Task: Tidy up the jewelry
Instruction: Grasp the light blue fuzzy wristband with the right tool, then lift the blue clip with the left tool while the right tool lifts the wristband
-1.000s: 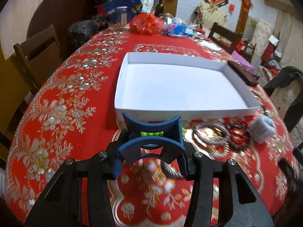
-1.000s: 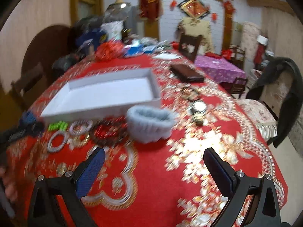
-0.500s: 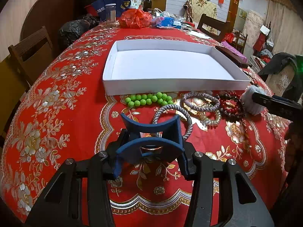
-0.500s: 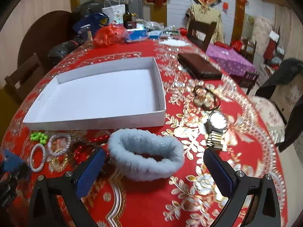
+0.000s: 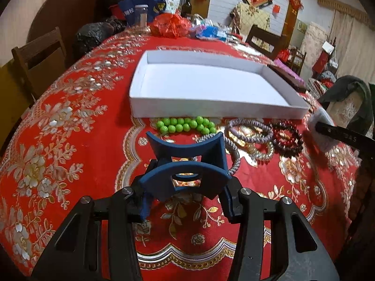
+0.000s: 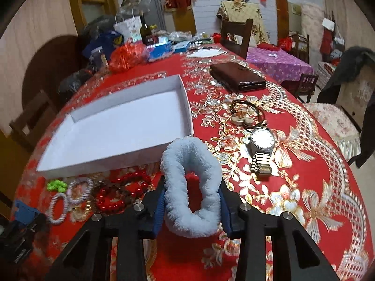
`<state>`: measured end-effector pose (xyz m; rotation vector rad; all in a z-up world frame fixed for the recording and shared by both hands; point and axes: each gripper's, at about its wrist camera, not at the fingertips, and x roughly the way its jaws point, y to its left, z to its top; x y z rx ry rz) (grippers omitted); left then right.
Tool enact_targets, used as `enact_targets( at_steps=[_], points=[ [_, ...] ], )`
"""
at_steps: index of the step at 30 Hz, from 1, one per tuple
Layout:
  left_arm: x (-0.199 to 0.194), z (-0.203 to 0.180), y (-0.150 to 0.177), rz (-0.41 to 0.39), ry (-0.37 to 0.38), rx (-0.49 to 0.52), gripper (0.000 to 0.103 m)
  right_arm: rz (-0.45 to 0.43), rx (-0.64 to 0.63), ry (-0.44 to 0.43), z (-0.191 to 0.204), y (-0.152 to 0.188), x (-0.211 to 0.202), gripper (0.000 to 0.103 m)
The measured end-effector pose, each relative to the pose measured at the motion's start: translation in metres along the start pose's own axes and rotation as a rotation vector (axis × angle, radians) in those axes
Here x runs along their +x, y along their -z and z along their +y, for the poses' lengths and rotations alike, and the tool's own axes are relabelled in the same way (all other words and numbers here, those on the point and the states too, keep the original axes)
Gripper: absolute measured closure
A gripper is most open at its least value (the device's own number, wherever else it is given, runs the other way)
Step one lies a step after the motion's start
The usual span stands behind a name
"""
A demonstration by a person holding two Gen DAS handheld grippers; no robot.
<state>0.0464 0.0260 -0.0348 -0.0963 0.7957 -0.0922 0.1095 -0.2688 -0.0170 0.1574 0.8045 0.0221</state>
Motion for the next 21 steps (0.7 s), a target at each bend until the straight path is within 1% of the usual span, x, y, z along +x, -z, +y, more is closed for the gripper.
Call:
enact_targets(
  at_steps=[3, 6, 7, 11, 13, 16, 21],
  points=[
    [-0.011, 0.001, -0.002, -0.014, 0.020, -0.009, 0.057, -0.009, -0.003, -0.010, 0.004, 0.006, -0.014, 0.065],
    [-0.024, -0.001, -0.004, -0.034, 0.043, 0.000, 0.057, -0.015, -0.026, -0.048, 0.017, 0.018, -0.028, 0.066],
    [-0.027, -0.002, -0.003, -0.031, 0.057, 0.005, 0.057, -0.015, -0.037, -0.056, 0.022, 0.022, -0.030, 0.065],
    [-0.027, -0.005, 0.002, -0.011, 0.070, 0.009, 0.057, 0.001, -0.125, -0.095, 0.053, 0.044, -0.038, 0.065],
    [-0.026, -0.007, 0.006, 0.000, 0.078, 0.006, 0.057, 0.001, -0.159, -0.105, 0.062, 0.049, -0.038, 0.065],
    [-0.025, -0.010, 0.009, -0.005, 0.072, 0.021, 0.057, 0.004, -0.182, -0.112, 0.068, 0.052, -0.036, 0.065],
    [-0.014, -0.008, 0.013, -0.001, 0.037, 0.040, 0.057, 0.011, -0.165, -0.093, 0.063, 0.053, -0.036, 0.065]
  ],
)
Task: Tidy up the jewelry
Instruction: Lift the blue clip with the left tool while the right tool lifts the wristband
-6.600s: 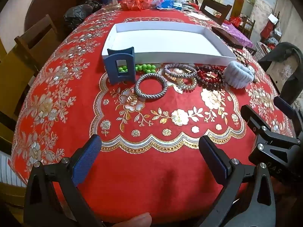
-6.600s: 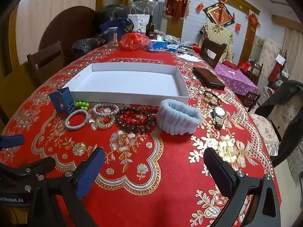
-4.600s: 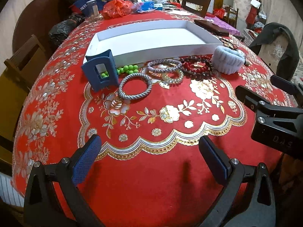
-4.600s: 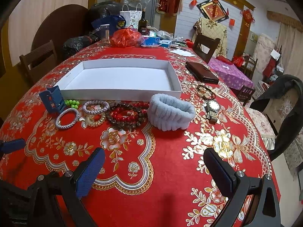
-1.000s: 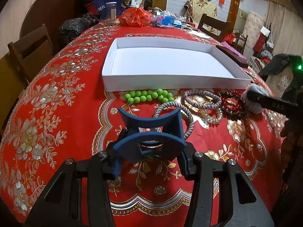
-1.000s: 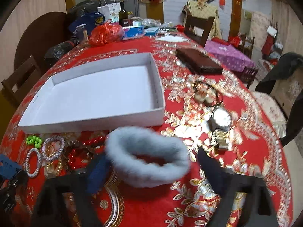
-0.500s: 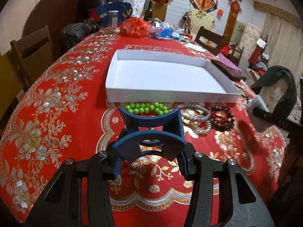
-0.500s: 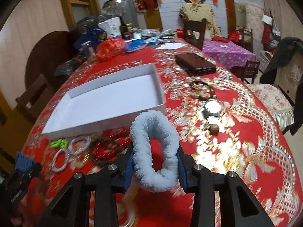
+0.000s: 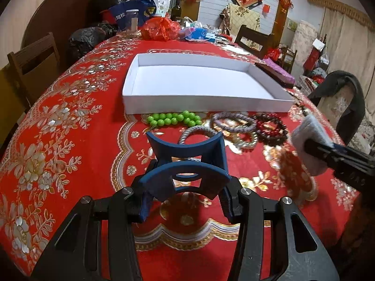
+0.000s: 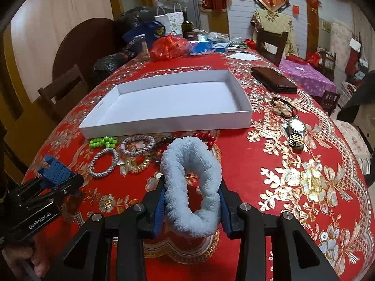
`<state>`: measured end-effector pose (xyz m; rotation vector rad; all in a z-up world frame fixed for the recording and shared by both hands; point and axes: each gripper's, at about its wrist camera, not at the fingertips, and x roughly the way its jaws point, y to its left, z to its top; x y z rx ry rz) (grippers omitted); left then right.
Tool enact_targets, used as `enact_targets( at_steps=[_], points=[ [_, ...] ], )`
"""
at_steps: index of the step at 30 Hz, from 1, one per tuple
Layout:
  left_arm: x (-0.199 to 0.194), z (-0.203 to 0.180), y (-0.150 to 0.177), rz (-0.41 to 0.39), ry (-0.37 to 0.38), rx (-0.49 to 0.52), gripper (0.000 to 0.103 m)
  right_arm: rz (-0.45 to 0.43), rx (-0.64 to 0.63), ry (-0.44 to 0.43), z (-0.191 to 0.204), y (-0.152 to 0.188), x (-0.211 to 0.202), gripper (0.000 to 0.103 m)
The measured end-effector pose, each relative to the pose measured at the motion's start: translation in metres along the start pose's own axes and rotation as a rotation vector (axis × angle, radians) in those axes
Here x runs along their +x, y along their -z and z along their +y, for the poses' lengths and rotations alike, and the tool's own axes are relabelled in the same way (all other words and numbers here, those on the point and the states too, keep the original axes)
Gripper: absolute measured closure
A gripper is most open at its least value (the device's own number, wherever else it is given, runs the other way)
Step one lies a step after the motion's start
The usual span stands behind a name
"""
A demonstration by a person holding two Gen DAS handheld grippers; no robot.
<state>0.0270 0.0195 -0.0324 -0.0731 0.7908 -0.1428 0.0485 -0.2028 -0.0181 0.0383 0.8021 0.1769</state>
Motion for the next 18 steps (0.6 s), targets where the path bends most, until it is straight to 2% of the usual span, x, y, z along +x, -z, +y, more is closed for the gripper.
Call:
enact_targets(
  at_steps=[8, 18],
  points=[
    [0.006, 0.013, 0.001, 0.030, 0.036, -0.070, 0.057, 0.003, -0.035, 0.026, 0.005, 0.000, 0.002, 0.065],
    [0.007, 0.011, 0.002, 0.038, 0.046, -0.059, 0.057, 0.002, -0.048, 0.043, 0.006, 0.000, 0.004, 0.065]
  ],
)
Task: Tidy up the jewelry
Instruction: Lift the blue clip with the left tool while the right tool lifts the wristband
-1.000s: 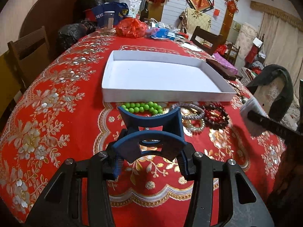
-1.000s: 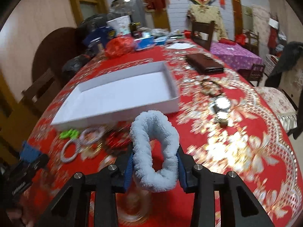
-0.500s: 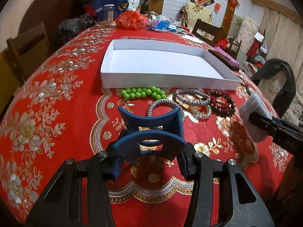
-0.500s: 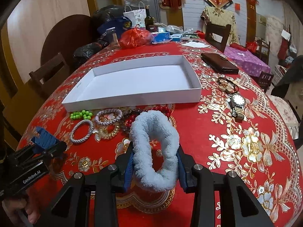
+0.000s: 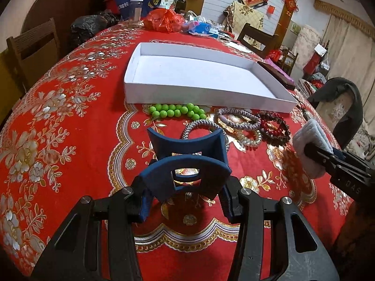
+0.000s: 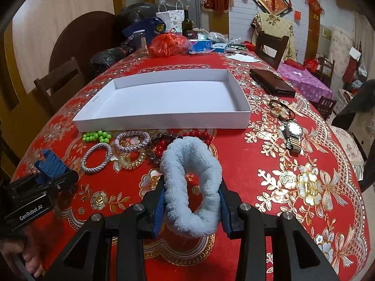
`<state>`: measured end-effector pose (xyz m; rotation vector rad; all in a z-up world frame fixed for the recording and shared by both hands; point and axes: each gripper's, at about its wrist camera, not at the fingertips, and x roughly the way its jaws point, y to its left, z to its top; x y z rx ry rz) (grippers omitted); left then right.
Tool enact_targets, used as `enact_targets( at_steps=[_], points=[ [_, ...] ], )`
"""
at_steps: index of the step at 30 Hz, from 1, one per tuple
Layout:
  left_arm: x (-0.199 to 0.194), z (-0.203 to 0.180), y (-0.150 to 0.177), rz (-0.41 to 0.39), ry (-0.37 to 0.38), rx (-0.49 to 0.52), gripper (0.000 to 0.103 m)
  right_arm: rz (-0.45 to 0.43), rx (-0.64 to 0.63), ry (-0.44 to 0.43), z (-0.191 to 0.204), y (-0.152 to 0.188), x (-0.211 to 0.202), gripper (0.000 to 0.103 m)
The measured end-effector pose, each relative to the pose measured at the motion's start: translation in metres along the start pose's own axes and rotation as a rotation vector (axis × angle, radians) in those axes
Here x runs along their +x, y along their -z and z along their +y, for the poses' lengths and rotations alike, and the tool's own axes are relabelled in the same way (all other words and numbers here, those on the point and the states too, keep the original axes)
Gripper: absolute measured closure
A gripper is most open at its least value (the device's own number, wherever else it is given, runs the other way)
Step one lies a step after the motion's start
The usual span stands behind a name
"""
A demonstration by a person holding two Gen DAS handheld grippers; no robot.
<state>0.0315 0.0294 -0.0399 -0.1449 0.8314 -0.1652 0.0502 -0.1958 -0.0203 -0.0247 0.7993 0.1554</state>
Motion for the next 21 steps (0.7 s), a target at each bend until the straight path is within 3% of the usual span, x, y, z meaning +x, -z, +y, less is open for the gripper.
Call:
enact_targets(
  at_steps=[21],
  points=[
    [0.0023, -0.0012, -0.0008, 0.008, 0.004, 0.003, 0.057, -0.016, -0.023, 0.029, 0.0018, 0.0004, -0.0006, 0.065]
  ],
)
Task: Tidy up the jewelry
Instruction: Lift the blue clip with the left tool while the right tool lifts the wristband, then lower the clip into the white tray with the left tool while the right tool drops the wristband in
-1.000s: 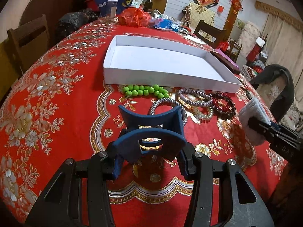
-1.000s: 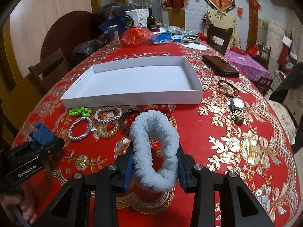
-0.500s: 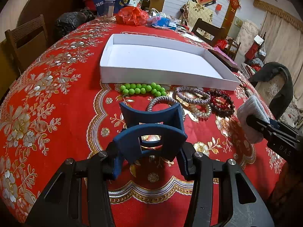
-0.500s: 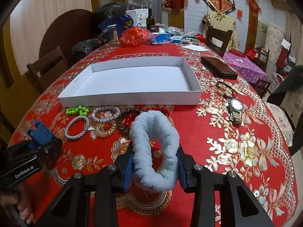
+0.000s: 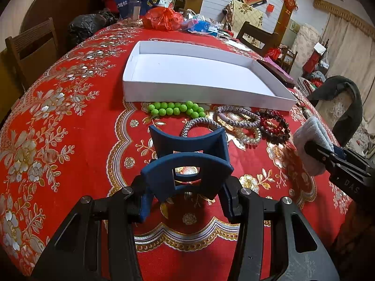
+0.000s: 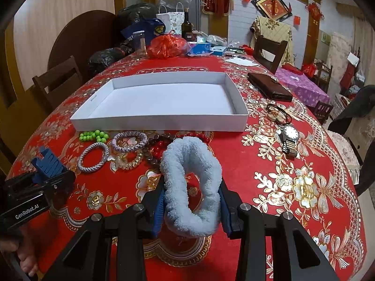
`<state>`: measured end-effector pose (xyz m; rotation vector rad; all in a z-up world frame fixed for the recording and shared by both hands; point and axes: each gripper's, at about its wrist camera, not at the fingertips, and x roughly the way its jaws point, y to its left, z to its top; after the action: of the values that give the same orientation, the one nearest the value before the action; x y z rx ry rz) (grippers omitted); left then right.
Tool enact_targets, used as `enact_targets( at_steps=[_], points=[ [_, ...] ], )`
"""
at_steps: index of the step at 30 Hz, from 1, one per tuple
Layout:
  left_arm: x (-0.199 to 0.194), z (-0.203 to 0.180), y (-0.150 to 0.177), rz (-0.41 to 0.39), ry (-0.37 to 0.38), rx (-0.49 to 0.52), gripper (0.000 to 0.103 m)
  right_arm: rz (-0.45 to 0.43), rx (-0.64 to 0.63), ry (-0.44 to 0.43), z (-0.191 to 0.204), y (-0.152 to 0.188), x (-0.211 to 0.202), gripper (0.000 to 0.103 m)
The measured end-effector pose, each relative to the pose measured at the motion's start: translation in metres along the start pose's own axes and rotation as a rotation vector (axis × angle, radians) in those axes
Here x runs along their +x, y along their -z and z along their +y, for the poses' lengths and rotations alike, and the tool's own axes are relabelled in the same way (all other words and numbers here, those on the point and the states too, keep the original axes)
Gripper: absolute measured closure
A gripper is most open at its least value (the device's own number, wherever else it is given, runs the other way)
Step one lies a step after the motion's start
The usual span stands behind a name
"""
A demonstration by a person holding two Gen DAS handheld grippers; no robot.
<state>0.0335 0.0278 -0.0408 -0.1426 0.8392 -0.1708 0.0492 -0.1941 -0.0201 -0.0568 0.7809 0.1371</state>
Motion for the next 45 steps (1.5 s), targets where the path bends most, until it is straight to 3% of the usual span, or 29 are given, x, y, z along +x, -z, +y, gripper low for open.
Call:
enact_targets(
  at_steps=[11, 16, 19, 23, 28, 32, 39, 41, 43, 45],
  points=[
    [0.000, 0.000, 0.000, 0.001, -0.001, 0.000, 0.057, 0.003, 0.013, -0.011, -0.001, -0.001, 0.002, 0.065],
    [0.002, 0.004, -0.004, 0.014, -0.005, -0.024, 0.057, -0.016, 0.028, -0.019, -0.006, -0.022, -0.001, 0.065],
    [0.000, 0.007, -0.020, 0.006, 0.011, -0.050, 0.057, -0.035, 0.011, -0.031, -0.007, -0.047, 0.001, 0.065],
    [-0.009, 0.007, -0.056, -0.063, 0.007, -0.042, 0.057, -0.053, 0.005, -0.057, -0.018, -0.082, 0.012, 0.065],
    [-0.001, 0.007, -0.107, -0.116, -0.021, -0.019, 0.057, -0.034, 0.026, -0.083, -0.037, -0.113, 0.050, 0.065],
    [0.038, 0.008, -0.138, -0.083, -0.062, 0.016, 0.057, -0.033, 0.044, -0.113, -0.046, -0.117, 0.073, 0.065],
    [0.090, 0.011, -0.152, -0.024, -0.130, 0.044, 0.057, -0.009, 0.060, -0.143, -0.055, -0.120, 0.096, 0.065],
    [0.094, 0.012, -0.153, -0.019, -0.142, 0.039, 0.057, -0.006, 0.058, -0.163, -0.054, -0.120, 0.099, 0.060],
    [0.097, 0.012, -0.153, -0.016, -0.155, 0.044, 0.056, -0.014, 0.043, -0.146, -0.050, -0.120, 0.099, 0.043],
    [0.099, 0.011, -0.153, -0.012, -0.178, 0.055, 0.051, -0.035, 0.023, -0.147, -0.046, -0.120, 0.095, 0.040]
  ],
)
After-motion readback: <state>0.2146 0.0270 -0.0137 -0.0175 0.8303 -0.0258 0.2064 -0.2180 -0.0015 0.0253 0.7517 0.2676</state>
